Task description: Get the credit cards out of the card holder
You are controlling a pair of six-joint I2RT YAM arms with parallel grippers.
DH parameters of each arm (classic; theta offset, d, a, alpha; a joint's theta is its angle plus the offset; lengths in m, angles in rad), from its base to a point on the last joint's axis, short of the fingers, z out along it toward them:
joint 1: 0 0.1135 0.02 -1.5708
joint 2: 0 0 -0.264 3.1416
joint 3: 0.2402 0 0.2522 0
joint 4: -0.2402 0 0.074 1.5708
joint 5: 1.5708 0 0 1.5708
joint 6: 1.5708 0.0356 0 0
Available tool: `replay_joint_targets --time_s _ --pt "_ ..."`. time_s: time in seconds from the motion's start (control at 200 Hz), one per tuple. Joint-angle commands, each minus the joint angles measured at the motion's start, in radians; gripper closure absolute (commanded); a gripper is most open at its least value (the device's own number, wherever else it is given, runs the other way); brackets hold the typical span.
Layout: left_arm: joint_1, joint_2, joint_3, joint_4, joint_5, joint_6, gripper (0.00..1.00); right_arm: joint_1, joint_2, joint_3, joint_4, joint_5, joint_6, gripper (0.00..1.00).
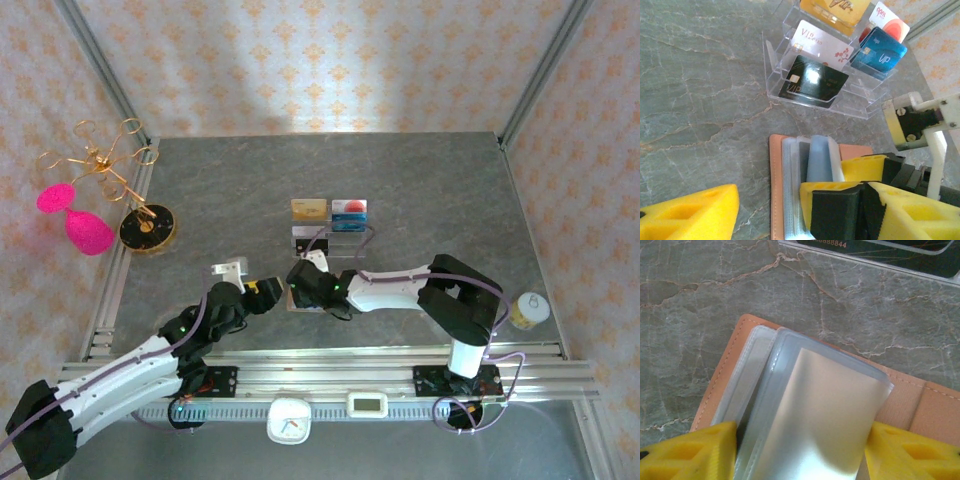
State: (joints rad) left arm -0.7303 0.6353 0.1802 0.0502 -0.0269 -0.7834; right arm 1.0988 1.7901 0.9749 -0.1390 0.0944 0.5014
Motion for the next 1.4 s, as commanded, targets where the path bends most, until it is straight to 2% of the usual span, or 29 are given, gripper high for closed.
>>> replay_joint_targets --time_s 0.0,0.05,0.21,0.305,0.44,0.526,0.606,0.761,0.926,1.051,1.166,1.271,1.397 --pt "0.009 0.034 -0.021 0.07 0.041 0.007 0.36 0.006 -0.018 -0.052 -0.005 -0.011 0.006 0.43" --pt "0.01 0.058 -0.024 0.095 0.055 0.003 0.38 0.007 -0.027 -0.062 0.002 -0.015 0.007 0.45" --pt "0.009 0.147 -0.034 0.196 0.108 -0.007 0.5 0.007 -0.056 -0.098 0.041 -0.044 0.012 0.71" --pt "0.009 0.201 -0.035 0.261 0.138 -0.012 0.55 0.008 -0.071 -0.113 0.052 -0.055 0.017 0.8" --pt "0.007 0.297 -0.031 0.387 0.193 -0.032 0.8 0.012 -0.097 -0.141 0.064 -0.062 0.047 0.84" --pt "0.001 0.38 -0.024 0.475 0.241 -0.055 0.93 0.019 -0.11 -0.154 0.073 -0.055 0.076 0.84" --pt "-0.02 0.467 -0.003 0.494 0.261 -0.045 0.99 0.027 -0.121 -0.162 0.079 -0.048 0.104 0.84" --pt "-0.063 0.606 0.033 0.492 0.267 -0.022 1.0 0.033 -0.132 -0.181 0.088 -0.041 0.136 0.84" --pt "-0.068 0.64 0.069 0.358 0.217 0.009 1.0 0.034 -0.144 -0.197 0.084 -0.027 0.156 0.82" --pt "-0.068 0.671 0.07 0.26 0.194 0.031 1.0 0.035 -0.164 -0.203 0.019 0.038 0.176 0.75" --pt "-0.071 0.699 0.044 0.264 0.215 0.033 1.0 0.035 -0.2 -0.222 -0.073 0.132 0.189 0.7" --pt "-0.076 0.71 0.036 0.267 0.217 0.036 1.0 0.035 -0.253 -0.267 -0.115 0.167 0.209 0.59" --pt "-0.075 0.691 0.042 0.257 0.203 0.051 1.0 0.032 -0.322 -0.325 -0.183 0.208 0.257 0.54"
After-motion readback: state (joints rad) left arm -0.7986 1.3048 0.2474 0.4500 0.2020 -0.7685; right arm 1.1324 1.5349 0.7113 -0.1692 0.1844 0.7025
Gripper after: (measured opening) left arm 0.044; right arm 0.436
